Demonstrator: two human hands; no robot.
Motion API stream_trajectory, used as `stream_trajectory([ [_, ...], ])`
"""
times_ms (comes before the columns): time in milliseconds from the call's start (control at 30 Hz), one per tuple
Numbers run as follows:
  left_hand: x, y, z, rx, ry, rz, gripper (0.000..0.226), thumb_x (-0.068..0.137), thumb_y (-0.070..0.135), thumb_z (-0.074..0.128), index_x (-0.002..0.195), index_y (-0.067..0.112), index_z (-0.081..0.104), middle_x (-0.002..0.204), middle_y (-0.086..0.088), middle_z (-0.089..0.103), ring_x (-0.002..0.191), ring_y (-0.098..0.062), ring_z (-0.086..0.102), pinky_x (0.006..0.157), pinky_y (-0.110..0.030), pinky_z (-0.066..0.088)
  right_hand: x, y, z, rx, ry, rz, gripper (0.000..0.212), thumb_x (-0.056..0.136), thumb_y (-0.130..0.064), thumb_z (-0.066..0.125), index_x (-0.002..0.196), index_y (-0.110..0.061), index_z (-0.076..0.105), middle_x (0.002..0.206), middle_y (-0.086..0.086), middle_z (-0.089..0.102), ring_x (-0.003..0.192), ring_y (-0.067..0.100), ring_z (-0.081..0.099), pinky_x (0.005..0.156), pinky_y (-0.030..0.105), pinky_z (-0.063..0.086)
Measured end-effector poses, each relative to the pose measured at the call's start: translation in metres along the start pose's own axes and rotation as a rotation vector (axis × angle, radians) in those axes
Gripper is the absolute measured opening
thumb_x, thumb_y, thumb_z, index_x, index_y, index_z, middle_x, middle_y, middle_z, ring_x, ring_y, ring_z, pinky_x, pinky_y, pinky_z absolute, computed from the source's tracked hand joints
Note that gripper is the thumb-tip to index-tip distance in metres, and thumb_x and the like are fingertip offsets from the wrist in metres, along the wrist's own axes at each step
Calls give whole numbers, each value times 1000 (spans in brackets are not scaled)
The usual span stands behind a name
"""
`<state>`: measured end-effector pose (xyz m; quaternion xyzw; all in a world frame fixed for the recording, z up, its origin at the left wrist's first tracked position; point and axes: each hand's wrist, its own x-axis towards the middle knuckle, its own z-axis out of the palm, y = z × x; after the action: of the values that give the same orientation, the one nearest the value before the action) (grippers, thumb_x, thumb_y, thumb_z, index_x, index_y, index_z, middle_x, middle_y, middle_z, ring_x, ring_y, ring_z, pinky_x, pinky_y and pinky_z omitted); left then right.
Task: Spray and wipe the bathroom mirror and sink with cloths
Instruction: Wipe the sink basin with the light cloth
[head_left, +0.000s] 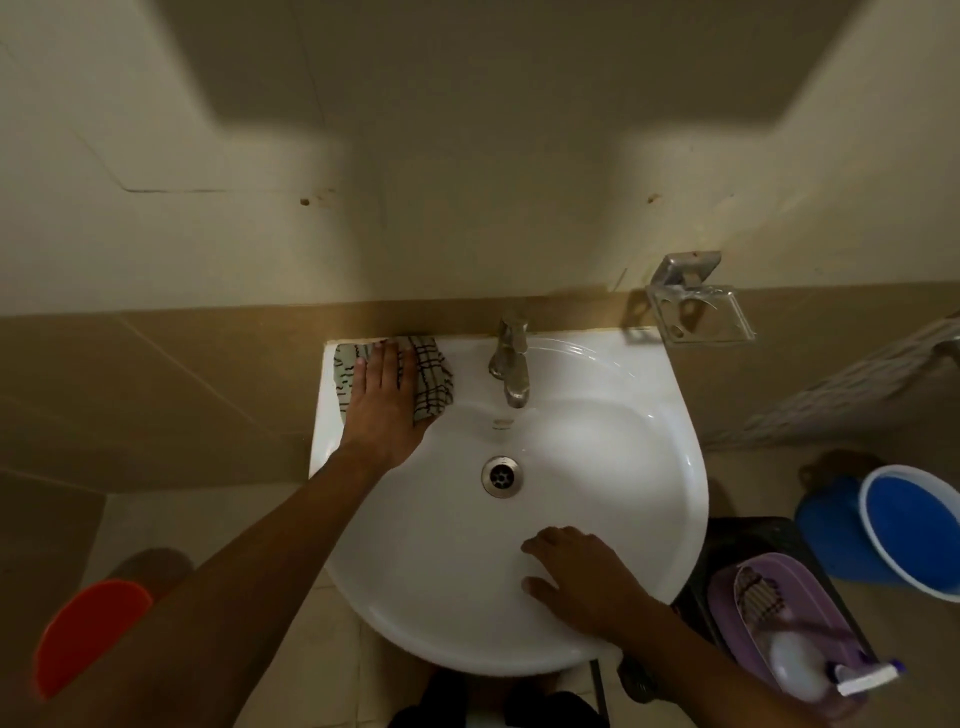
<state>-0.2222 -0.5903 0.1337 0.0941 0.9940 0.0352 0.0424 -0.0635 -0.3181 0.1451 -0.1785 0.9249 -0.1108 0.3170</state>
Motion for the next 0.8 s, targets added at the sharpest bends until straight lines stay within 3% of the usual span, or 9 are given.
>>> stream_trajectory([
  [100,13,35,0,-10,-35,59,87,95,61,38,158,8,7,165,-20,4,153,-37,1,124,-49,-5,-16,13,7,-44,-2,-32,84,79,-66,11,138,-21,50,135,2,54,121,23,51,99,37,40],
  [200,19,60,4,-39,-25,62,85,95,61,38,158,10,11,165,-19,6,153,-36,2,123,-48,-6,-21,25,12,-7,30,-58,90,85,-76,4,135,-20,53,132,2,57,117,22,54,97,37,42],
  [300,16,47,3,-33,-17,47,84,92,64,26,158,14,11,166,-15,7,153,-32,2,123,-47,-5,-24,38,12,37,99,-98,104,78,-79,-9,130,-18,58,126,3,61,111,23,58,95,37,44],
  [400,10,40,4,-20,-11,-42,80,96,59,33,159,17,6,167,-12,2,154,-30,-4,122,-46,-10,-27,47,10,25,150,-124,100,83,-77,-6,123,-15,62,120,5,64,108,24,59,94,40,46],
  [667,-14,130,21,-127,69,-189,79,98,47,44,158,8,11,164,-22,10,152,-40,3,122,-54,-4,-30,53,10,32,202,-188,89,89,-72,3,118,-14,63,117,6,65,107,24,59,92,40,47],
  [800,-33,149,26,-166,108,-155,82,92,33,59,158,9,15,164,-21,12,152,-39,6,124,-53,3,-32,56,15,32,253,-227,62,97,-60,26,110,-14,64,108,5,67,99,24,60,87,40,49],
])
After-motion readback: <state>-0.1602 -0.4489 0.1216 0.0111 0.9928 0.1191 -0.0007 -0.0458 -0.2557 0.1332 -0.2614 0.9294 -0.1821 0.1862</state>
